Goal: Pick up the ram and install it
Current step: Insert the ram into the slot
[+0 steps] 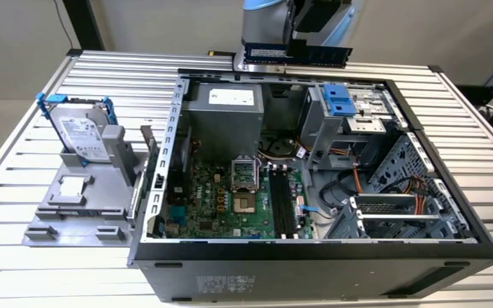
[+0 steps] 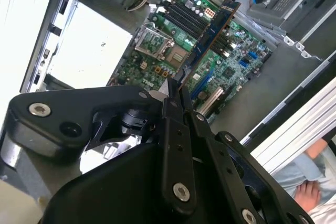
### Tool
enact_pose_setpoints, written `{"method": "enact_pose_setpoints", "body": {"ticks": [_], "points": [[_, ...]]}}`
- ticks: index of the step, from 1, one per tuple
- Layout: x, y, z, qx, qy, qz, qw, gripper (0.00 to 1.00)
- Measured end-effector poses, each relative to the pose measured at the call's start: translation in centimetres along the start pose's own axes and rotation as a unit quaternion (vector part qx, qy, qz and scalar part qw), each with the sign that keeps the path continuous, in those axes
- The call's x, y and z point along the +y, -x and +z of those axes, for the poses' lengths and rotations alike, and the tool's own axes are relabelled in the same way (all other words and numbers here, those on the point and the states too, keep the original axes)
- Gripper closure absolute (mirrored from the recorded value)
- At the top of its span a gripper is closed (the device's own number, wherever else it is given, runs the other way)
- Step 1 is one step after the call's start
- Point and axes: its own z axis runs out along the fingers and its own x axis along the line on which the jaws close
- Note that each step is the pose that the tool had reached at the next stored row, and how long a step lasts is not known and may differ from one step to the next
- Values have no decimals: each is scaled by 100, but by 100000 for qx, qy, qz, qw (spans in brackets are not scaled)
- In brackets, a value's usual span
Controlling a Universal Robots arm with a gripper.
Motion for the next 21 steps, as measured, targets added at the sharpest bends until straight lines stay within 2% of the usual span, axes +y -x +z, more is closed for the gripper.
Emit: {"method": "enact_pose_setpoints", "body": {"ticks": [14,18,21], "points": [[0,0,0,-5,-6,168,100000,100],[0,0,0,-19,-101,2901,99958,100],[0,0,0,-47,-194,5587,99844,100]]}}
